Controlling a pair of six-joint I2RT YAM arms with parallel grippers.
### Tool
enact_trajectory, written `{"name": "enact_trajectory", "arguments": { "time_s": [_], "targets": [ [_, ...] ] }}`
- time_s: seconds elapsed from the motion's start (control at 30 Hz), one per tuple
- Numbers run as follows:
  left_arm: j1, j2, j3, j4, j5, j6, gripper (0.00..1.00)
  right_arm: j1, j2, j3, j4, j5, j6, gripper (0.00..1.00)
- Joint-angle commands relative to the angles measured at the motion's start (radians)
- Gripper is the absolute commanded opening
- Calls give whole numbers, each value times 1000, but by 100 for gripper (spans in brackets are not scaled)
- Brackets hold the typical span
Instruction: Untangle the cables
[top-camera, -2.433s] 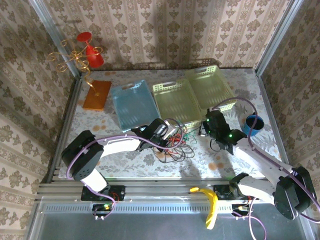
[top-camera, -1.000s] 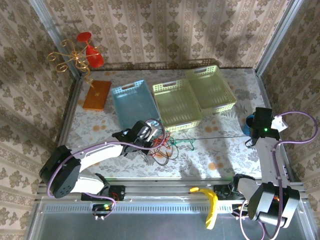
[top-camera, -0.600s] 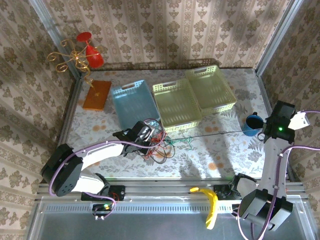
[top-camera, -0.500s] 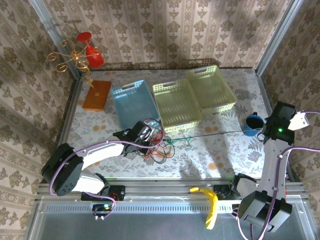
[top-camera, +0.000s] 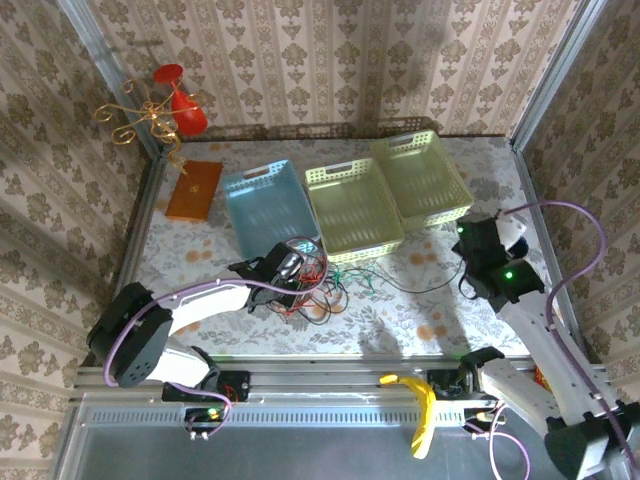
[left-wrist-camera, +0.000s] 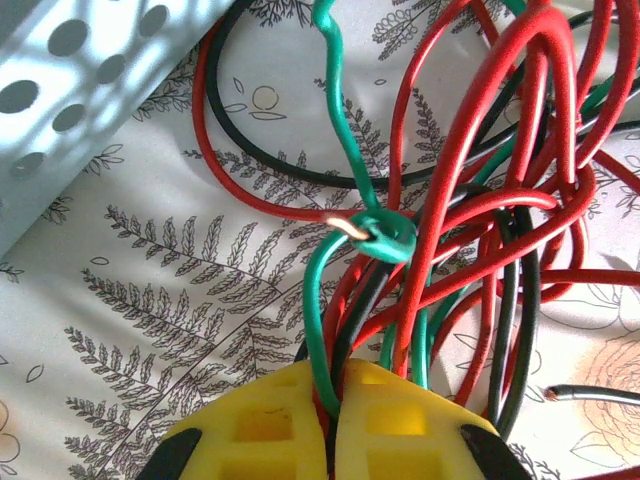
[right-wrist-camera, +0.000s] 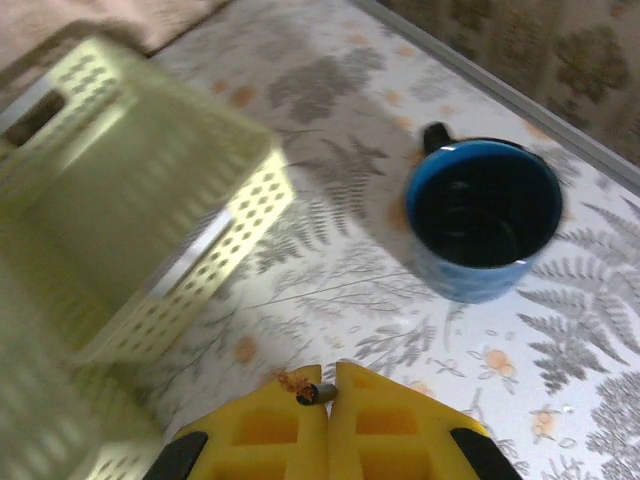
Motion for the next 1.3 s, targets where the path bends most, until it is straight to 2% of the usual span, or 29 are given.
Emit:
{"name": "enact_trajectory", "arguments": {
  "time_s": [0.0, 0.07, 0.13, 0.3, 0.4, 0.47, 0.6, 0.8, 1.07, 1.27],
  "targets": [
    [5, 40, 13, -35, -7, 5, 0, 165, -15, 80, 156, 181, -181, 0],
    [4, 55, 23, -31, -7, 3, 0, 238, -1, 138, 295, 170, -356, 0],
    [2, 67, 34, -31, -12, 2, 0, 259, 30, 241, 333, 140, -457, 0],
    [-6, 89, 37, -24, -6, 6, 0, 257, 75, 462, 456, 44, -705, 0],
    [-12, 106, 40, -31, -3, 4, 0, 244, 111, 612, 453, -77, -843, 0],
    [-17, 117, 45, -38, 3, 4, 0, 225, 131, 693, 438, -112, -881, 0],
    [-22, 124, 47, -39, -3, -1, 0, 143, 141, 763, 440, -185, -859, 0],
    [-29, 138, 43, -28, 4, -11, 0, -53, 171, 855, 389, -401, -717, 0],
    [-37, 162, 33, -10, 6, -40, 0, -158, 274, 1044, 334, -492, -653, 0],
    [-43, 183, 29, 11, 12, -52, 0, -186, 380, 1242, 298, -553, -641, 0]
  ]
}}
